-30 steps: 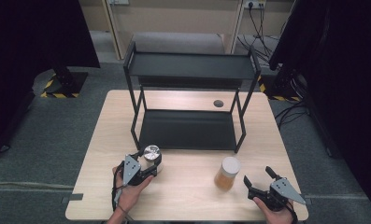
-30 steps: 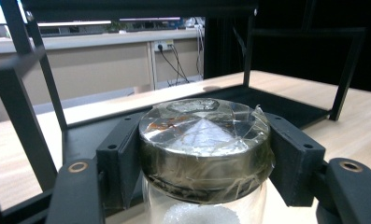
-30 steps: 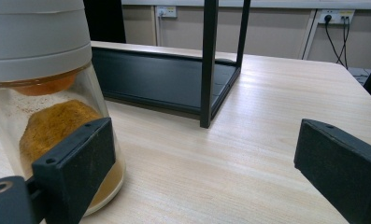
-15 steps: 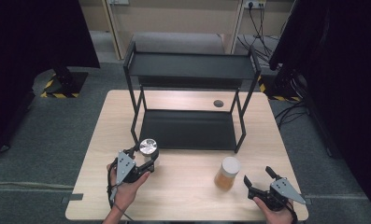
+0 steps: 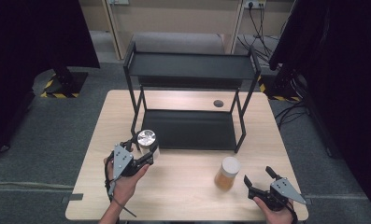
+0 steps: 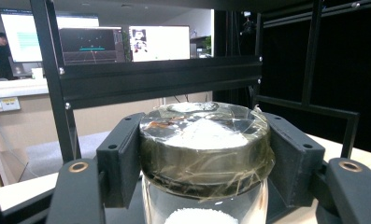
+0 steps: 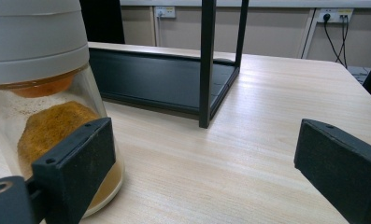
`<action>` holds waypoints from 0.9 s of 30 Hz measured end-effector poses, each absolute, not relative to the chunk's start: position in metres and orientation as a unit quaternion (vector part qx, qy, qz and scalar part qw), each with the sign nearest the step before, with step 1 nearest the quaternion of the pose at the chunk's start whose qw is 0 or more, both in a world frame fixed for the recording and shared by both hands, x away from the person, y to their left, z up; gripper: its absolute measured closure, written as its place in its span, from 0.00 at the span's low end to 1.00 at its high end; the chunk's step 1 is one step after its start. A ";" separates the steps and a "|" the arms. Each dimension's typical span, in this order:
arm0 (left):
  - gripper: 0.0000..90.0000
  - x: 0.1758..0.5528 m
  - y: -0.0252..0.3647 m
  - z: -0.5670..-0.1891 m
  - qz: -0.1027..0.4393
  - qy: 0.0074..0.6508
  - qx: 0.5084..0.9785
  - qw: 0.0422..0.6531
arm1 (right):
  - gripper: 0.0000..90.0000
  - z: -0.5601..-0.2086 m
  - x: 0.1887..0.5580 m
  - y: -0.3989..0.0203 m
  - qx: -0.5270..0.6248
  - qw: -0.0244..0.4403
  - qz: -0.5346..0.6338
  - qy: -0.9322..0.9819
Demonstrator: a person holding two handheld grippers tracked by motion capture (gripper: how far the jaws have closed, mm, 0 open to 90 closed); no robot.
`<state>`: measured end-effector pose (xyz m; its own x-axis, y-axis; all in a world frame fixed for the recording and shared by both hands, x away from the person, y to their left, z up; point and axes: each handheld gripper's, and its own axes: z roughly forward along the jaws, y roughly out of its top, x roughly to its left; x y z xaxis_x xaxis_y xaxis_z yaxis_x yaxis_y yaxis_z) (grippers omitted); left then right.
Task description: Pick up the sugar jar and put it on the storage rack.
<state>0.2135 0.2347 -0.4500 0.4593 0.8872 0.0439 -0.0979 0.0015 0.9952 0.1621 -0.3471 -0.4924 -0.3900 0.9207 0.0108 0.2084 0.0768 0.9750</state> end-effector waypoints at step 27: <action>0.39 0.225 0.224 -0.417 0.425 0.325 0.559 0.633 | 0.06 -0.493 0.162 -0.347 0.436 0.341 0.523 0.648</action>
<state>0.2246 0.2235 -0.4170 0.4277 0.9017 0.0634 -0.1744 0.0136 0.9846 0.1619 -0.3471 -0.4927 -0.3878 0.9217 0.0132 0.2080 0.0735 0.9754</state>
